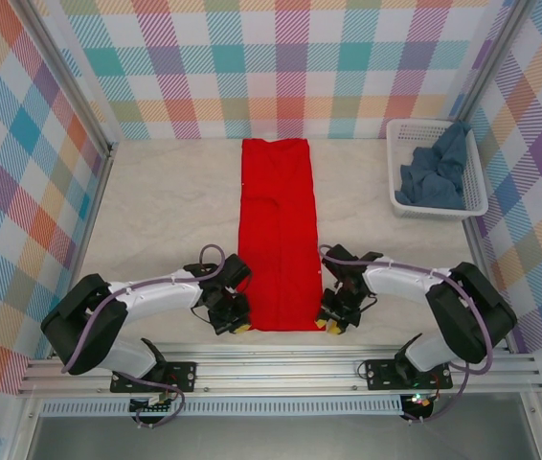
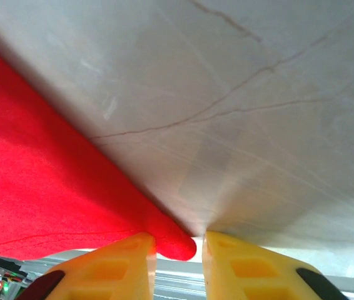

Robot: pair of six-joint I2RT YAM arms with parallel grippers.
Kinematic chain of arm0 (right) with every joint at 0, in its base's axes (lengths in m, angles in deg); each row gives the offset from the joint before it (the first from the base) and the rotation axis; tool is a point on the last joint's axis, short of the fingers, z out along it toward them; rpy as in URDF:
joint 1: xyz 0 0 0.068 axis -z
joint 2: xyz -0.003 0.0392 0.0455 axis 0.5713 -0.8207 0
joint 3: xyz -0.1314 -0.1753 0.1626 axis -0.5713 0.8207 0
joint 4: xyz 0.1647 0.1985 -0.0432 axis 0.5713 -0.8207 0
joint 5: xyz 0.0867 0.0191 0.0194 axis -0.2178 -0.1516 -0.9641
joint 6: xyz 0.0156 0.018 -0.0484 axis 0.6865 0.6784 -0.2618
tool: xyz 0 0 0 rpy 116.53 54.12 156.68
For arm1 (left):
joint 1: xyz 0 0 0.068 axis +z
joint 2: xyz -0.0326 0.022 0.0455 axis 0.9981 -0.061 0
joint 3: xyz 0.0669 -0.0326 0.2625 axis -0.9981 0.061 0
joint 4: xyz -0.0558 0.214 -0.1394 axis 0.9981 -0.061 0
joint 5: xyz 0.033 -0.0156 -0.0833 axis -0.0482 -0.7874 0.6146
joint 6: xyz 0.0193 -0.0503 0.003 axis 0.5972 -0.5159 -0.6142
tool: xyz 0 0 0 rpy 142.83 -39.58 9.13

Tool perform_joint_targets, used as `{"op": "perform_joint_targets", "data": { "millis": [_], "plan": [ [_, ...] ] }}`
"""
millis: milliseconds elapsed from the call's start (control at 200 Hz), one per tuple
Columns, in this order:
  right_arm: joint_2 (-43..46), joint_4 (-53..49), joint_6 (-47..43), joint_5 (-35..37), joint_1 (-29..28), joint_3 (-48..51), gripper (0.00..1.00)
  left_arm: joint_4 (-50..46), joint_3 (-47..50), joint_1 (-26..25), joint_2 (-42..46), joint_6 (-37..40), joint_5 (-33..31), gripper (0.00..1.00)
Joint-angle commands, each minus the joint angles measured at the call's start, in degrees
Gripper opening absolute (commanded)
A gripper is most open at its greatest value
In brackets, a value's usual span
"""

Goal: Fold and stack the t-shirts

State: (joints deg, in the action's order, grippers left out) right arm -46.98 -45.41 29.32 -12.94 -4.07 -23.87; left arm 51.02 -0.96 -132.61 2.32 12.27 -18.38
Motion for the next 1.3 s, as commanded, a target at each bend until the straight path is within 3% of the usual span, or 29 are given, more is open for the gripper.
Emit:
{"op": "perform_joint_targets", "data": {
  "millis": [0,265,665,860,1040,1095,1195,1295],
  "plan": [
    [-1.9,5.4,0.7,-0.4,-1.0,-2.5,0.21,-0.7,-1.2,-0.8,-0.2,1.1,-2.0,0.02],
    [-0.8,3.9,0.7,1.7,-1.4,-3.3,0.00,-2.6,-0.8,-0.8,1.7,2.3,-3.0,0.00],
    [5.3,-3.8,-2.4,-0.1,-3.7,-1.2,0.00,-7.9,0.8,-1.0,7.5,5.5,-0.9,0.00],
    [8.2,-6.7,-2.1,-2.7,-7.2,-0.3,0.00,-9.0,1.3,-4.0,9.6,5.7,1.1,0.00],
    [10.6,-8.6,-1.6,-0.3,-7.3,-0.1,0.00,-12.6,0.6,-4.6,13.5,4.7,-4.0,0.00],
    [9.3,-8.7,-1.9,0.2,-7.3,-0.3,0.00,-12.0,1.1,-4.7,14.5,3.3,-4.7,0.17],
    [7.3,-9.7,-2.2,1.3,-7.3,-1.6,0.29,-9.5,2.8,-4.6,14.4,1.2,-3.7,0.28],
    [6.3,-9.8,-2.1,2.5,-7.3,-2.5,0.41,-8.9,2.2,-4.6,11.5,2.0,-2.8,0.29]
  ]
}}
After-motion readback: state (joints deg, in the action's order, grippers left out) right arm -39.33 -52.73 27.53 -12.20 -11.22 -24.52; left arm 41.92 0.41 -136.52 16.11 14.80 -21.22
